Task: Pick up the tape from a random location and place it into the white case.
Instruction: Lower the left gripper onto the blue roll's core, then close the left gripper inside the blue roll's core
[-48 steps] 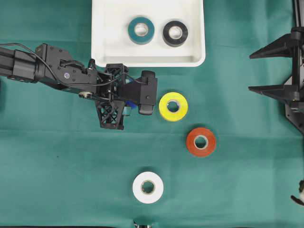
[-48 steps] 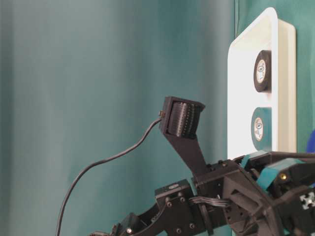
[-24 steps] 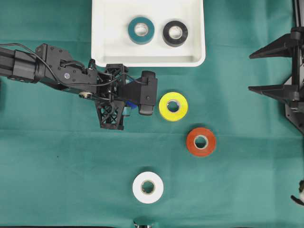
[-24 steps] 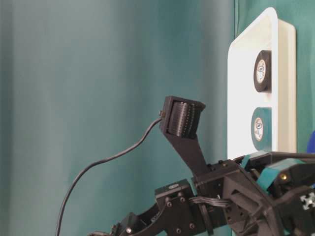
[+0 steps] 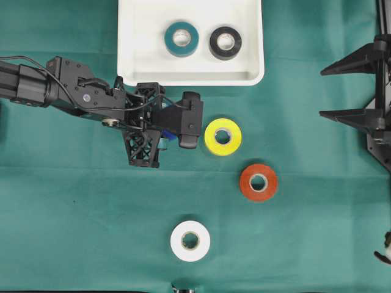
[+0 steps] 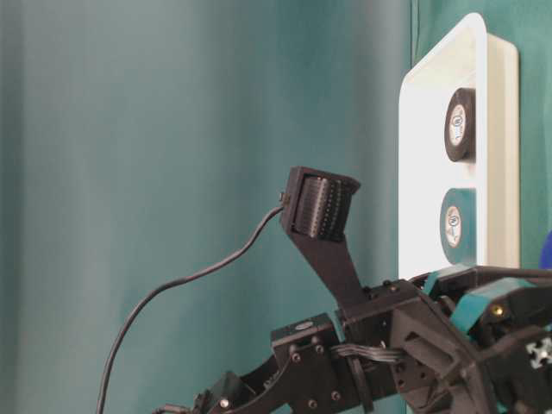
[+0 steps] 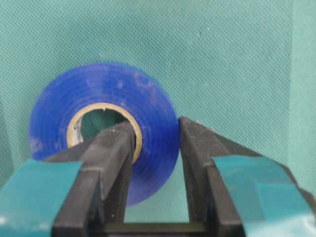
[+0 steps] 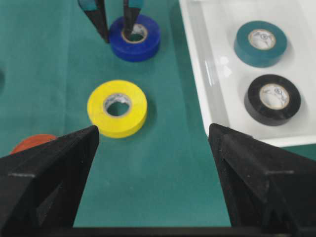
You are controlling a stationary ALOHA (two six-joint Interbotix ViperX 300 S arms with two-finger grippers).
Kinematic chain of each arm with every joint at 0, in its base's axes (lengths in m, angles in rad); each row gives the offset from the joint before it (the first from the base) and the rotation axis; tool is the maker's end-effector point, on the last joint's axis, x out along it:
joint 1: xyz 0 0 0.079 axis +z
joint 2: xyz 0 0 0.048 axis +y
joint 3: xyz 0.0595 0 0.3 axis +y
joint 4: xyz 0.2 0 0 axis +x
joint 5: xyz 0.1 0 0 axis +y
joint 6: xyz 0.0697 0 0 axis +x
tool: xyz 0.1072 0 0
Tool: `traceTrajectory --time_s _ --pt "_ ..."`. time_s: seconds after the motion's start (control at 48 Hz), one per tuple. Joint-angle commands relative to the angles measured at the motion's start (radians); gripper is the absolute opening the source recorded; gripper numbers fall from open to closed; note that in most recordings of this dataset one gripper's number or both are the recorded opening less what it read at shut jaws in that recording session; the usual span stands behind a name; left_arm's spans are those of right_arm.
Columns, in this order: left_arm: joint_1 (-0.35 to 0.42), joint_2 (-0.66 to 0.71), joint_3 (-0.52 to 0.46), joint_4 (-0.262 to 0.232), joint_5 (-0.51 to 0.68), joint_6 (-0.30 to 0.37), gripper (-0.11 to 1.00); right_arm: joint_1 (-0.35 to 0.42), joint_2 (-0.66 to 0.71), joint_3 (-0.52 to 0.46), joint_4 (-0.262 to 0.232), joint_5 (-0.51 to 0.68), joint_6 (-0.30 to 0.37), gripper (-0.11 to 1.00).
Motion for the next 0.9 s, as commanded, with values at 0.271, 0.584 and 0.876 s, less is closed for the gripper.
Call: traceTrajectory --time_s 0.271,0.584,0.876 --pt "-0.005 -0.064 -0.035 -0.002 0.028 0.0 0.23 -0.002 0.009 -0.009 -0.002 -0.009 0.0 0.85" --pt "-0.005 -0.152 -0.083 -0.002 0.13 -0.002 0.23 -0.002 0.009 -0.009 -0.002 -0.009 0.0 0.85" --pt "-0.003 -0.233 -0.158 0.002 0.258 0.0 0.23 0.0 0.009 -0.009 -0.002 -0.009 0.0 0.85"
